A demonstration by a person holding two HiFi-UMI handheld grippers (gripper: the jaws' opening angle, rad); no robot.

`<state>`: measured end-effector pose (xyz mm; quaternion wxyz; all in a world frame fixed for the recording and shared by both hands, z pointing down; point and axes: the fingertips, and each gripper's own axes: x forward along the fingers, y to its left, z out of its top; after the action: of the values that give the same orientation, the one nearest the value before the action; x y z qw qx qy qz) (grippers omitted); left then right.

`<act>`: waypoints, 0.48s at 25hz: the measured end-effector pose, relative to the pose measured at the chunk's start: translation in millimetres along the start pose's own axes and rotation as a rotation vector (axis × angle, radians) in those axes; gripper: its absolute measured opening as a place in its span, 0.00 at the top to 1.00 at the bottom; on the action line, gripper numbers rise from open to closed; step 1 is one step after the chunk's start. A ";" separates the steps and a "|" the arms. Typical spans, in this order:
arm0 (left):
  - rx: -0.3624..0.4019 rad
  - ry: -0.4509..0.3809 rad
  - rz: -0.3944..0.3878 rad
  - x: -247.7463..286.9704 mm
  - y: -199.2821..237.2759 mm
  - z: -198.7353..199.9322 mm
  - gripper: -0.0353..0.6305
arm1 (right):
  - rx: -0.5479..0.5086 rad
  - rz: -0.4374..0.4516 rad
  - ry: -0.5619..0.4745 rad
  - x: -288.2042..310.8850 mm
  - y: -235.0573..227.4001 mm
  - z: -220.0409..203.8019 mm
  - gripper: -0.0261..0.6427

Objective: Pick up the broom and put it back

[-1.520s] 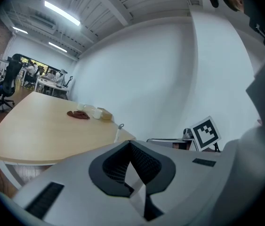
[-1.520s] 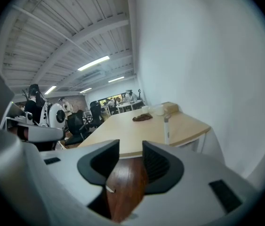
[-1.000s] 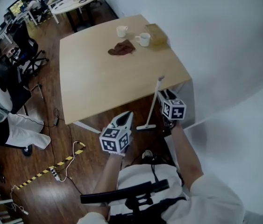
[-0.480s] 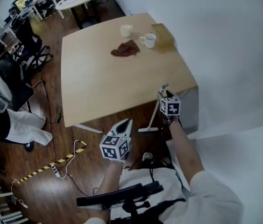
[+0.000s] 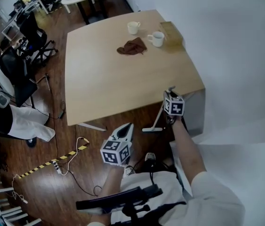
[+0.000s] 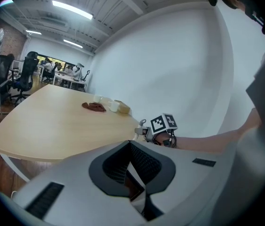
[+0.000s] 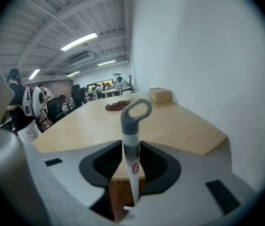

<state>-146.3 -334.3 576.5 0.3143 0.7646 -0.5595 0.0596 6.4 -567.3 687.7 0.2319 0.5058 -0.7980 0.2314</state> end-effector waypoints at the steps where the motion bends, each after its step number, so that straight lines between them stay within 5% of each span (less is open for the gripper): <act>1: -0.002 0.001 0.002 -1.3 1.1 -1.3 0.96 | -0.002 -0.001 -0.001 -0.9 0.1 -1.0 0.76; 12: 0.001 -0.006 -0.044 -14.3 -8.3 -12.0 0.96 | -0.048 0.023 -0.025 -56.0 24.8 -34.0 0.77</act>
<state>-141.0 -314.6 576.3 0.3134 0.7771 -0.5435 0.0506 9.6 -498.1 677.2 0.2310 0.4937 -0.8120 0.2085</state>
